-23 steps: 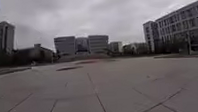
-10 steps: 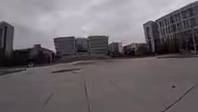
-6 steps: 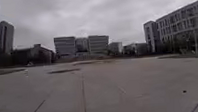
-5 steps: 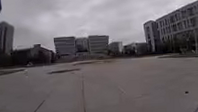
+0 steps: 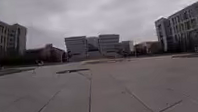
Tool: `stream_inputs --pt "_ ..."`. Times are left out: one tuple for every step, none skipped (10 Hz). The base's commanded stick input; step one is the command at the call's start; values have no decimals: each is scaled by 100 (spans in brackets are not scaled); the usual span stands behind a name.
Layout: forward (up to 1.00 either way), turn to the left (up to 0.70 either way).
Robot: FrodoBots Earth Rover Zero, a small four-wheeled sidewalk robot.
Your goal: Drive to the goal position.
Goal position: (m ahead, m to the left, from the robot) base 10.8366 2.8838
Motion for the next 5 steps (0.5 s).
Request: stream_inputs --pt "70 0" --pt "70 0" --pt "70 0" --pt "70 0" --pt "70 2"
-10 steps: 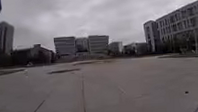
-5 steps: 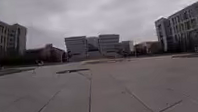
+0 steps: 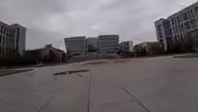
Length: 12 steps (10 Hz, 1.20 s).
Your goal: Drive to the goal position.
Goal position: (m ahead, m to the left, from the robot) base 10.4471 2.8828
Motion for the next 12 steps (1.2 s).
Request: stream_inputs --pt "70 0" --pt "70 0" --pt "70 0" --pt "70 0" --pt "70 0" --pt "70 0" --pt "70 0" --pt "70 0" --pt "70 0" --pt "70 0" --pt "70 0" --pt "70 0"
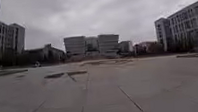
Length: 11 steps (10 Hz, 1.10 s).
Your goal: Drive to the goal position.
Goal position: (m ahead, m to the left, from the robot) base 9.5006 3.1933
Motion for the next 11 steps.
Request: stream_inputs --pt "70 0" --pt "70 0" --pt "70 0" --pt "70 0" --pt "70 0" --pt "70 0" --pt "70 0" --pt "70 0" --pt "70 0" --pt "70 0" --pt "70 0"
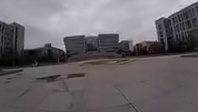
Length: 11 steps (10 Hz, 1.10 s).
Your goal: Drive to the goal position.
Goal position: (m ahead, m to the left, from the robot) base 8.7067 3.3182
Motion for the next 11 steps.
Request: stream_inputs --pt "70 0" --pt "70 0" --pt "70 0" --pt "70 0" --pt "70 0" --pt "70 0" --pt "70 0" --pt "70 0" --pt "70 0" --pt "70 0" --pt "70 0"
